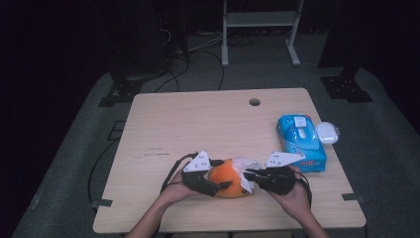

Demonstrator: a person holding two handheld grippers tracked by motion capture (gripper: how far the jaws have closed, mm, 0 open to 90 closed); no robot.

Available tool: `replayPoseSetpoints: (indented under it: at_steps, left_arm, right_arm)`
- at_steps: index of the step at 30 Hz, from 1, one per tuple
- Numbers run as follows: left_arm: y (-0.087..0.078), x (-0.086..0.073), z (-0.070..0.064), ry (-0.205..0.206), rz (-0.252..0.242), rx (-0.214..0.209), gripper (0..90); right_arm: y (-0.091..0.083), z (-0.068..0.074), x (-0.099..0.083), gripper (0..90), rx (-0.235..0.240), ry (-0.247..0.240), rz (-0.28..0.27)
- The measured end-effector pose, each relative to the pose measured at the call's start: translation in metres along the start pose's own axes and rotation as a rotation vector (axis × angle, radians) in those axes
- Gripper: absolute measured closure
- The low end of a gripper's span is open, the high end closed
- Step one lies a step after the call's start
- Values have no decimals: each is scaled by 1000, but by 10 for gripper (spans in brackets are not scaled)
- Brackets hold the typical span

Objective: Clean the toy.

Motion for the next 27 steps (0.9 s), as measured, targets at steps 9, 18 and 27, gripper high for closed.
replayPoseSetpoints:
  at_steps: [9,18,27]
  left_arm:
    - [2,-6,-4,21,18,-34,335]
    - [-2,-8,-5,47,17,-72,300]
    - [-1,-7,-7,67,17,-68,337]
  right_arm:
    - [-10,-25,-13,827,-56,65,10]
    - [-10,-11,-2,827,-16,30,-39]
    - [-16,-15,-3,827,4,68,-71]
Point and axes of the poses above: each handheld gripper's, and its own axes: y roughly forward along the jaws, x roughly out of its top, z roughly to its left, the point moved 2 cm from there along y, roughly forward along the jaws, and after that the axes turned 14 degrees about x, right-handed, at the moved point
